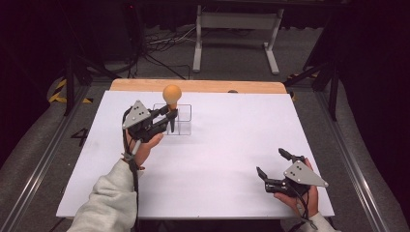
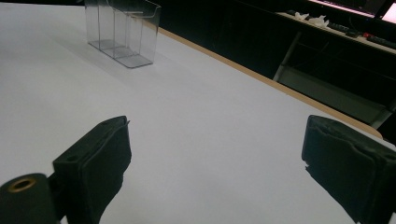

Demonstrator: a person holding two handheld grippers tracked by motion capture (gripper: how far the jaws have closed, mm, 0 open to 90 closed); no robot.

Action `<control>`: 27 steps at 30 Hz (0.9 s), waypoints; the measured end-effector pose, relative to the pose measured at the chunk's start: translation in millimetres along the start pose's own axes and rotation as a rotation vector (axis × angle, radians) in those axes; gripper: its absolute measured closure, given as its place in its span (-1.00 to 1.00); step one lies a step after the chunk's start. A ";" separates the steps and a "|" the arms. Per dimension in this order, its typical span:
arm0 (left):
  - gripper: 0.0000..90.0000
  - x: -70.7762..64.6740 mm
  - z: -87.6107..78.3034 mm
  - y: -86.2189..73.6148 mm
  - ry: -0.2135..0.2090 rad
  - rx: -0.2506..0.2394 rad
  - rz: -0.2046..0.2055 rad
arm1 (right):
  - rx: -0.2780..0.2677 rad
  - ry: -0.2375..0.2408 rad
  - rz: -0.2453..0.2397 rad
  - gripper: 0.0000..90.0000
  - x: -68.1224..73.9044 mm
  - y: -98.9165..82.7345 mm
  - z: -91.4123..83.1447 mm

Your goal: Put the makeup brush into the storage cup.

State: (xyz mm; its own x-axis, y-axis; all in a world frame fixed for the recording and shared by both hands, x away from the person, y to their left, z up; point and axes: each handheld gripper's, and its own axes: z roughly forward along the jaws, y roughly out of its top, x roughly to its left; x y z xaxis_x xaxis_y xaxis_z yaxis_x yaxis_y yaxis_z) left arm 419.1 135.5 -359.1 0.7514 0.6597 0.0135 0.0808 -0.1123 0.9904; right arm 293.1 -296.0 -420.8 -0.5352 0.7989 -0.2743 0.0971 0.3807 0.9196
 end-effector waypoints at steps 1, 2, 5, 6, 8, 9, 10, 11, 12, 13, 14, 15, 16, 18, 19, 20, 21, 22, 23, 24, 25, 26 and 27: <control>0.55 -0.9 2.4 1.4 0.002 0.001 -0.001 | 0.000 -0.001 -0.001 -0.80 0.1 0.1 -0.2; 0.55 -0.7 5.0 3.1 0.001 0.001 0.002 | 0.000 -0.002 -0.003 -0.80 0.1 0.2 -0.5; 0.55 0.5 10.3 6.7 0.005 -0.001 0.001 | -0.001 -0.003 -0.005 -0.80 0.9 0.8 -0.8; 0.55 1.7 12.2 7.6 0.003 -0.006 -0.003 | -0.001 -0.002 -0.006 -0.80 1.0 0.8 -0.6; 0.55 4.0 16.2 9.7 0.010 -0.006 -0.010 | 0.000 0.000 -0.010 -0.80 1.2 0.7 0.2; 0.55 4.8 17.6 10.3 0.009 -0.009 -0.013 | 0.002 0.001 -0.012 -0.81 1.3 0.6 0.5; 0.55 5.2 19.3 11.1 0.012 -0.013 -0.014 | 0.003 0.002 -0.012 -0.81 1.6 0.5 0.7; 0.55 5.7 20.9 11.9 0.012 -0.014 -0.014 | 0.003 0.001 -0.015 -0.81 1.8 0.5 0.8; 0.55 6.6 22.4 12.7 0.013 -0.013 -0.014 | 0.003 0.002 -0.016 -0.81 1.9 0.4 0.8; 0.55 7.7 25.0 13.4 0.018 -0.019 -0.016 | 0.004 0.001 -0.016 -0.81 1.9 0.3 1.0; 0.55 8.4 26.2 13.5 0.019 -0.019 -0.022 | 0.006 0.002 -0.017 -0.81 1.9 0.0 1.2; 0.55 9.9 28.2 13.9 0.021 -0.019 -0.028 | 0.006 0.004 -0.018 -0.81 1.9 -0.1 1.2; 0.55 11.3 31.4 14.2 0.027 -0.016 -0.030 | 0.007 0.005 -0.020 -0.81 2.0 -0.2 1.2; 0.55 12.4 33.5 14.4 0.031 -0.019 -0.032 | 0.008 0.003 -0.021 -0.81 2.1 -0.2 1.2; 0.55 13.1 35.5 14.4 0.033 -0.023 -0.037 | 0.007 0.005 -0.021 -0.81 2.1 -0.1 1.0; 0.55 13.5 38.5 14.6 0.038 -0.017 -0.032 | 0.006 0.008 -0.022 -0.81 2.0 0.0 0.9; 0.55 13.9 40.8 14.8 0.047 -0.008 -0.019 | 0.007 0.007 -0.025 -0.81 2.0 0.1 0.7; 0.55 14.5 43.5 14.5 0.047 -0.010 -0.023 | 0.007 0.005 -0.026 -0.80 1.9 0.0 0.5; 0.55 16.2 46.6 13.9 0.044 -0.006 -0.033 | 0.005 0.007 -0.023 -0.80 1.6 -0.1 0.3; 0.55 17.0 48.2 14.1 0.052 -0.005 -0.029 | 0.006 0.007 -0.023 -0.80 1.5 -0.2 0.2; 0.55 17.0 48.2 14.1 0.052 -0.005 -0.029 | 0.006 0.007 -0.023 -0.80 1.5 -0.2 0.2; 0.55 18.8 51.2 14.3 0.052 -0.008 -0.035 | 0.005 0.006 -0.023 -0.80 1.3 -0.2 0.1; 0.55 19.5 54.0 14.4 0.052 -0.011 -0.040 | 0.004 0.007 -0.022 -0.80 0.9 -0.3 0.0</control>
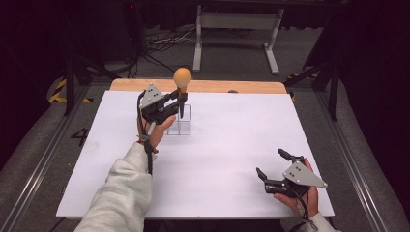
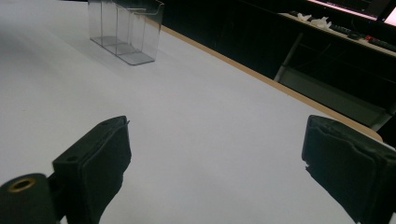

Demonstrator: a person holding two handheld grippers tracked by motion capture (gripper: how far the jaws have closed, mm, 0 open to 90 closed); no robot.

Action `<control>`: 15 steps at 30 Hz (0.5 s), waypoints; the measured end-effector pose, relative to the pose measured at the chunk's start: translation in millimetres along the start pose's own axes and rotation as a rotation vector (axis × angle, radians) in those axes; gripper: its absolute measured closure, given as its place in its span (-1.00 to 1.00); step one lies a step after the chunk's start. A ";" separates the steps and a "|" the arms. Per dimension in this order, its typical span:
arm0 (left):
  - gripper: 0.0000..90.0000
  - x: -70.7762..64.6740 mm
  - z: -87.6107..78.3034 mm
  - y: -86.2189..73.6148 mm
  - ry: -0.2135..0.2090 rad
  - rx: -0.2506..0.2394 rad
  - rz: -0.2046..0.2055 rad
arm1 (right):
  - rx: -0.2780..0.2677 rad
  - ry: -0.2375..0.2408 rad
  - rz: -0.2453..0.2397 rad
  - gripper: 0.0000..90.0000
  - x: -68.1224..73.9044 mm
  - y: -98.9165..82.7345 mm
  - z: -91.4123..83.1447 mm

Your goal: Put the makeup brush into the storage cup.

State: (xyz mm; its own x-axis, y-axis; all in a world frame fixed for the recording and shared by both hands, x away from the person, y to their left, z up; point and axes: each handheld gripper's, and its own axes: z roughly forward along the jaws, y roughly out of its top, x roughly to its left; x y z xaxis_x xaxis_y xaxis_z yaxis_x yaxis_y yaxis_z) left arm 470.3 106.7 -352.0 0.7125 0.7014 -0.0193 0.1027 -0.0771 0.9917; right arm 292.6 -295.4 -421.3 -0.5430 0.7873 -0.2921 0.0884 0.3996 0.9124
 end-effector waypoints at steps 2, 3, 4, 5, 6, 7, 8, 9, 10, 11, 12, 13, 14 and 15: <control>0.55 1.7 4.7 0.9 0.015 0.009 0.006 | 0.001 0.000 0.001 -0.80 -0.4 0.0 -0.2; 0.55 2.4 6.4 1.0 0.011 0.010 -0.002 | 0.002 0.001 0.000 -0.80 -0.4 0.0 -0.3; 0.55 2.7 8.4 1.0 0.017 0.010 -0.002 | 0.004 -0.001 -0.002 -0.80 -0.4 0.1 -0.2; 0.55 2.8 10.3 1.0 0.026 0.010 0.003 | 0.003 0.000 -0.002 -0.80 -0.3 0.1 -0.3; 0.55 2.7 12.0 0.6 0.028 0.011 0.005 | 0.002 0.001 -0.001 -0.80 -0.3 0.2 -0.5; 0.55 2.0 13.9 0.0 0.032 0.016 0.006 | 0.002 0.002 -0.003 -0.80 -0.3 0.3 -0.6; 0.55 1.8 15.7 -0.8 0.040 0.019 0.003 | 0.002 0.002 -0.004 -0.80 -0.2 0.3 -0.6; 0.55 2.6 16.8 -1.4 0.048 0.024 0.008 | 0.001 0.003 -0.004 -0.80 -0.3 0.2 -0.7; 0.55 2.2 18.1 -2.4 0.054 0.019 -0.001 | 0.001 0.004 -0.003 -0.80 -0.4 0.2 -0.7; 0.55 2.3 19.3 -3.5 0.065 0.021 -0.004 | 0.002 0.004 -0.005 -0.80 -0.6 0.1 -0.7; 0.55 1.6 21.1 -5.2 0.070 0.020 -0.011 | 0.004 0.001 -0.004 -0.80 -0.6 0.1 -0.6; 0.55 1.0 22.7 -6.9 0.064 0.025 -0.018 | 0.006 -0.002 -0.003 -0.79 -0.8 0.1 -0.5; 0.55 -0.3 24.8 -8.7 0.068 0.027 -0.017 | 0.009 -0.004 -0.003 -0.79 -0.9 0.2 -0.3; 0.55 -1.5 26.8 -10.5 0.073 0.033 -0.015 | 0.011 -0.003 -0.002 -0.79 -0.9 0.3 -0.5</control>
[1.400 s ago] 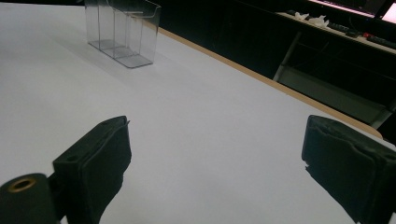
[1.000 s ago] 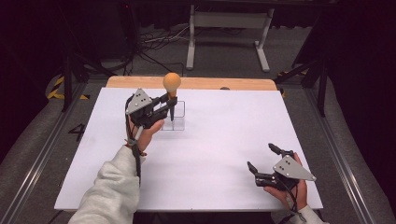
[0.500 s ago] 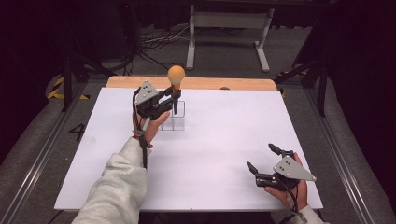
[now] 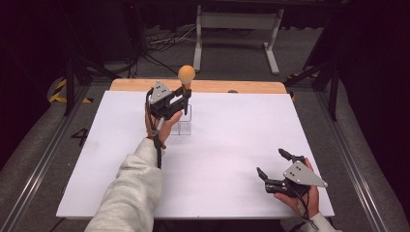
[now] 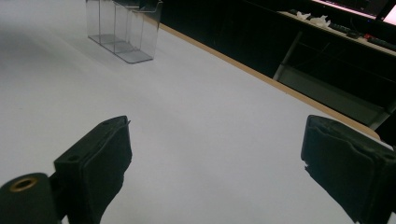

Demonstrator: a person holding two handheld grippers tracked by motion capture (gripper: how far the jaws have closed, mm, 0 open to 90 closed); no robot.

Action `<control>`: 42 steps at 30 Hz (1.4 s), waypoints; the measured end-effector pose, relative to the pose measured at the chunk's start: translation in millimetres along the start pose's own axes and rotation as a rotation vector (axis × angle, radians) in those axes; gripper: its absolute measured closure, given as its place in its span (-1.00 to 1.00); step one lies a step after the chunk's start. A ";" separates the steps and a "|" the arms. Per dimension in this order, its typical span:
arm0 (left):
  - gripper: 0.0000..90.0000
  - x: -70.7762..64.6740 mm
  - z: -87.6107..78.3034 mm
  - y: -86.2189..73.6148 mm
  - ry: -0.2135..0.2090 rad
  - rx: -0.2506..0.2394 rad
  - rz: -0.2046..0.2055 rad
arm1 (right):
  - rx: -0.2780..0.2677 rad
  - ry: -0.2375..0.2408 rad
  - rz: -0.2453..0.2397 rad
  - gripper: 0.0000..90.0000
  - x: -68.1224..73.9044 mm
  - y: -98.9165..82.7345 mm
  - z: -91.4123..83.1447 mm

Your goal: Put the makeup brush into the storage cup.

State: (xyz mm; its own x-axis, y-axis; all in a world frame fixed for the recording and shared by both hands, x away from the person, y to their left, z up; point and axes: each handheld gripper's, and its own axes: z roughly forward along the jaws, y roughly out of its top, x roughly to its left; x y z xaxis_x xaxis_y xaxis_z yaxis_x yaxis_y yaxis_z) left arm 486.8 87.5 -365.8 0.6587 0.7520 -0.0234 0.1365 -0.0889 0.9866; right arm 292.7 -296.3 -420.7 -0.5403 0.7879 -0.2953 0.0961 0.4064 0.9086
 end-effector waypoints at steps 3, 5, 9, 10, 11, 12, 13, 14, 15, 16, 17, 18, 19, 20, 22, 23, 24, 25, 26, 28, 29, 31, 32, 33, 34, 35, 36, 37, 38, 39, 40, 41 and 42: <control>0.55 -0.6 3.0 -4.9 -0.006 0.014 -0.006 | 0.000 0.005 -0.006 -0.79 0.9 0.3 -0.6; 0.55 -1.8 4.5 -7.5 -0.003 0.019 -0.005 | -0.002 0.007 -0.006 -0.79 1.2 0.3 -0.7; 0.55 -2.8 6.5 -10.7 -0.004 0.029 -0.001 | -0.003 0.008 -0.007 -0.79 1.3 0.4 -0.8; 0.55 -3.3 6.5 -11.8 -0.001 0.036 0.004 | -0.002 0.006 -0.009 -0.79 1.4 0.5 -0.8; 0.55 -3.1 6.1 -13.0 -0.006 0.040 -0.001 | 0.000 0.006 -0.010 -0.79 1.4 0.6 -0.8; 0.55 -3.9 6.0 -14.2 -0.007 0.040 -0.003 | 0.000 0.006 -0.010 -0.79 1.4 0.7 -0.9; 0.55 -4.7 5.3 -15.6 -0.004 0.041 0.002 | -0.001 0.006 -0.009 -0.79 1.4 0.7 -1.0; 0.55 -5.4 4.4 -16.8 -0.009 0.046 0.000 | -0.003 0.007 -0.008 -0.79 1.3 0.7 -1.0; 0.55 -6.0 3.5 -17.9 -0.009 0.041 0.000 | -0.002 0.006 -0.009 -0.79 1.3 0.6 -0.9; 0.55 -6.4 2.3 -18.8 -0.007 0.040 0.006 | -0.001 0.007 -0.007 -0.79 1.3 0.6 -0.8; 0.55 -7.8 0.9 -19.8 -0.011 0.038 0.002 | -0.001 0.007 -0.008 -0.79 1.3 0.6 -0.7; 0.55 -7.9 -0.7 -20.3 -0.010 0.038 0.003 | 0.000 0.006 -0.010 -0.79 1.6 0.8 -0.8; 0.55 -7.7 -1.9 -20.5 -0.010 0.038 0.006 | -0.001 0.008 -0.010 -0.79 1.7 0.9 -0.8; 0.55 -7.7 -1.9 -20.5 -0.010 0.038 0.006 | -0.002 0.009 -0.009 -0.79 1.7 1.0 -0.7; 0.55 -7.9 -3.4 -21.4 -0.013 0.036 0.004 | -0.001 0.008 -0.008 -0.79 1.8 1.1 -0.6; 0.55 -8.5 -3.9 -22.0 -0.016 0.039 0.000 | 0.000 0.008 -0.007 -0.79 1.9 1.1 -0.5; 0.55 -9.1 -4.3 -22.7 -0.013 0.041 0.005 | 0.000 0.007 -0.008 -0.79 2.0 1.2 -0.6; 0.55 -9.7 -4.5 -23.5 -0.013 0.044 0.006 | 0.001 0.006 -0.009 -0.79 2.2 1.4 -0.8; 0.55 -9.7 -4.6 -24.2 -0.014 0.044 0.010 | 0.001 0.006 -0.011 -0.79 2.3 1.6 -1.1; 0.55 -10.0 -5.1 -25.1 -0.018 0.048 0.001 | 0.001 0.007 -0.015 -0.79 2.6 1.9 -1.7; 0.55 -10.0 -5.1 -25.1 -0.018 0.048 0.001 | 0.001 0.007 -0.015 -0.79 2.6 1.9 -1.7; 0.55 -11.0 -4.6 -26.9 -0.015 0.052 0.005 | 0.002 0.010 -0.015 -0.80 2.8 1.7 -1.5; 0.55 -11.6 -4.6 -27.9 -0.019 0.058 0.005 | 0.004 0.009 -0.016 -0.79 2.9 1.6 -1.4; 0.55 -11.6 -4.8 -28.9 -0.018 0.060 0.006 | 0.004 0.008 -0.016 -0.79 2.8 1.4 -1.4; 0.55 -11.4 -5.0 -29.7 -0.018 0.061 0.005 | 0.003 0.008 -0.014 -0.79 2.6 1.4 -1.5; 0.55 -11.4 -5.5 -30.6 -0.019 0.064 0.002 | 0.003 0.007 -0.013 -0.79 2.3 1.4 -1.7; 0.55 -11.4 -5.6 -31.2 -0.017 0.064 0.007 | 0.003 0.006 -0.012 -0.79 2.1 1.5 -1.9; 0.55 -11.2 -5.6 -31.5 -0.017 0.065 0.007 | 0.001 0.006 -0.013 -0.79 2.0 1.6 -2.1; 0.55 -11.1 -5.5 -31.6 -0.017 0.065 0.006 | 0.001 0.006 -0.013 -0.79 2.1 1.5 -2.2; 0.55 -11.1 -5.3 -31.7 -0.016 0.066 0.007 | 0.002 0.007 -0.012 -0.79 2.2 1.5 -2.2; 0.55 -11.2 -4.9 -31.8 -0.019 0.069 0.008 | 0.004 0.007 -0.012 -0.79 2.3 1.5 -2.3; 0.55 -11.2 -4.9 -31.8 -0.019 0.069 0.008 | 0.004 0.007 -0.012 -0.79 2.3 1.5 -2.3; 0.55 -11.3 -4.3 -31.8 -0.017 0.070 0.013 | 0.002 0.007 -0.011 -0.79 2.4 1.4 -2.3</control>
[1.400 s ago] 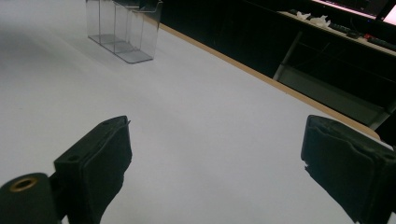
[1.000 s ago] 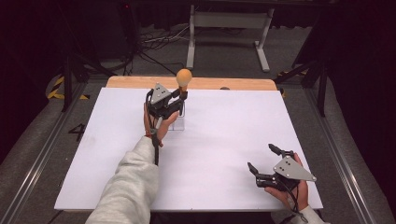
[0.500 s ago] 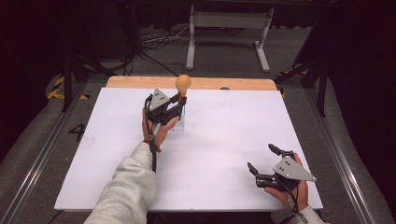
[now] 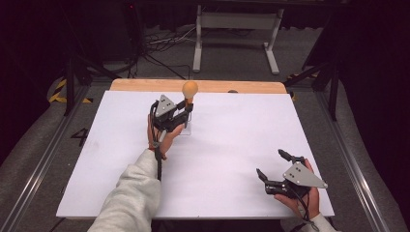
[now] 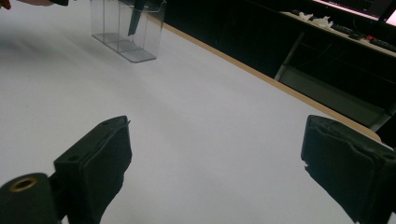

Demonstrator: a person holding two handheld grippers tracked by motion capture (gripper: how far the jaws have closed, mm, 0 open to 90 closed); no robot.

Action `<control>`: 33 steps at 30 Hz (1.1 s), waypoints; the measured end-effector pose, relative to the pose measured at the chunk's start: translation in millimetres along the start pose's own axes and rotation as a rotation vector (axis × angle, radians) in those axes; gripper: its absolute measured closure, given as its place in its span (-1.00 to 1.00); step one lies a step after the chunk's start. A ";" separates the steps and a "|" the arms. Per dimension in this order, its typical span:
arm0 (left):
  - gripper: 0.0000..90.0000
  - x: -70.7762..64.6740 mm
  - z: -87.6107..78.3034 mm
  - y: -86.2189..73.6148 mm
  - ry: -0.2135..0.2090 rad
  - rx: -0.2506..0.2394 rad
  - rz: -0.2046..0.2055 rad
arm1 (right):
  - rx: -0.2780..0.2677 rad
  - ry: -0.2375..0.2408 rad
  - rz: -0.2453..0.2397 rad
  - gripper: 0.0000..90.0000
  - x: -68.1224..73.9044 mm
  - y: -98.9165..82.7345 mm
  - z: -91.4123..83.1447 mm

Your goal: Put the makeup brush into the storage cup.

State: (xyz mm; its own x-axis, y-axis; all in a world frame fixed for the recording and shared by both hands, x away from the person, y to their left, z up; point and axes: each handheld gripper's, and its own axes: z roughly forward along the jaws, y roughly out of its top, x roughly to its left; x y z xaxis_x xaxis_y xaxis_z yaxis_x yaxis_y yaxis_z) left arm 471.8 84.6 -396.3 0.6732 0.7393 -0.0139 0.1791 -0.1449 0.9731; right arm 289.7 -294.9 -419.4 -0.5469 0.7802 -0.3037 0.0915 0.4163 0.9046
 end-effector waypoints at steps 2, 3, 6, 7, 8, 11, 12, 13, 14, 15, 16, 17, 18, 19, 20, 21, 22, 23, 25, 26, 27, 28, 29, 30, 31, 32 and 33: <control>0.55 -0.3 0.5 0.1 0.001 0.002 0.003 | 0.000 -0.001 -0.001 -0.79 -0.2 0.0 -0.2; 0.54 -0.5 0.8 0.1 0.002 -0.002 0.001 | -0.001 0.000 0.001 -0.79 -0.4 -0.1 -0.3; 0.54 -1.1 0.9 0.3 -0.002 0.006 0.005 | -0.001 0.002 0.009 -0.79 -1.1 -0.4 -0.3; 0.54 -1.1 0.9 0.0 -0.006 0.006 0.002 | -0.002 0.007 0.013 -0.79 -1.3 -0.3 -0.4; 0.54 -1.0 0.5 -0.2 -0.001 0.004 0.000 | -0.003 0.010 0.016 -0.79 -1.4 0.0 -0.5; 0.53 -0.5 -1.1 -0.6 -0.006 0.001 0.000 | -0.002 0.012 0.017 -0.79 -1.3 0.3 -0.7; 0.53 0.0 -1.8 -0.9 -0.003 0.000 0.006 | -0.002 0.012 0.017 -0.78 -1.3 0.2 -0.6; 0.47 -0.2 -2.7 -1.4 -0.007 -0.008 -0.003 | -0.005 0.008 0.015 -0.77 -1.1 0.2 -0.9; 0.33 0.7 -4.9 -1.3 -0.007 -0.024 -0.013 | -0.011 0.001 0.011 -0.77 -0.9 0.6 -1.9; 0.08 1.1 -6.9 -1.3 -0.011 -0.030 -0.018 | -0.024 -0.006 0.007 -0.77 -0.4 1.7 -3.2; -0.02 1.0 -8.4 -1.2 -0.010 -0.033 -0.023 | -0.027 -0.007 0.005 -0.77 -0.5 2.5 -3.7; -0.11 1.1 -9.9 -0.8 0.002 -0.025 -0.015 | -0.026 -0.006 0.006 -0.77 -0.8 2.9 -3.6; -0.20 0.4 -10.7 -0.9 0.009 -0.025 -0.014 | -0.025 -0.007 0.009 -0.77 -1.2 2.9 -3.1; -0.26 1.1 -12.5 -0.8 0.009 -0.026 -0.006 | -0.025 -0.005 0.012 -0.78 -1.5 2.8 -2.2; -0.30 1.1 -12.5 -0.8 0.009 -0.026 -0.006 | -0.025 -0.005 0.012 -0.78 -1.5 2.8 -2.2; -0.30 1.0 -17.2 -0.8 0.017 -0.041 -0.003 | -0.024 -0.001 0.013 -0.78 -1.8 2.9 -1.3; -0.43 0.4 -19.6 -0.4 0.025 -0.044 0.003 | -0.024 0.003 0.010 -0.78 -1.6 3.9 0.6; -0.50 -0.3 -21.8 -0.1 0.027 -0.044 0.011 | -0.025 0.006 0.007 -0.78 -1.2 4.6 1.5; -0.57 -1.4 -23.7 0.1 0.031 -0.043 0.019 | -0.024 0.008 0.002 -0.78 -0.8 5.4 2.5; -0.57 -2.8 -25.9 0.3 0.033 -0.042 0.031 | -0.027 0.010 0.001 -0.78 -0.2 6.1 3.6; -0.62 -5.5 -29.4 0.5 0.041 -0.038 0.054 | -0.025 0.022 -0.002 -0.78 0.5 7.4 5.7; -0.67 -5.5 -29.4 0.5 0.041 -0.038 0.054 | -0.025 0.022 -0.002 -0.78 0.5 7.4 5.7; -0.67 -6.7 -31.2 0.8 0.053 -0.036 0.071 | -0.026 0.023 -0.002 -0.78 0.9 7.8 6.6; -0.70 -8.2 -33.3 1.0 0.052 -0.030 0.084 | -0.029 0.025 -0.002 -0.78 1.1 8.2 7.4; -0.74 -9.2 -34.6 1.4 0.054 -0.028 0.095 | -0.029 0.027 0.000 -0.78 1.1 9.0 7.9; -0.78 -11.4 -36.6 1.9 0.067 -0.023 0.107 | -0.033 0.029 0.001 -0.78 0.9 9.4 8.6; -0.80 -12.0 -38.6 2.5 0.067 -0.024 0.120 | -0.031 0.029 0.005 -0.78 0.7 10.0 9.3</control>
State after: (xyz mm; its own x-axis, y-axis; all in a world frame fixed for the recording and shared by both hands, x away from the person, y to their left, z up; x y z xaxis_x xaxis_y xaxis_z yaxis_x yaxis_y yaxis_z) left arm 436.5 100.7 -384.8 0.6391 0.7601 0.1175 0.0826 -0.2197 0.9721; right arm 297.9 -285.8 -413.4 -0.5706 0.7680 -0.2909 0.0682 0.3973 0.9152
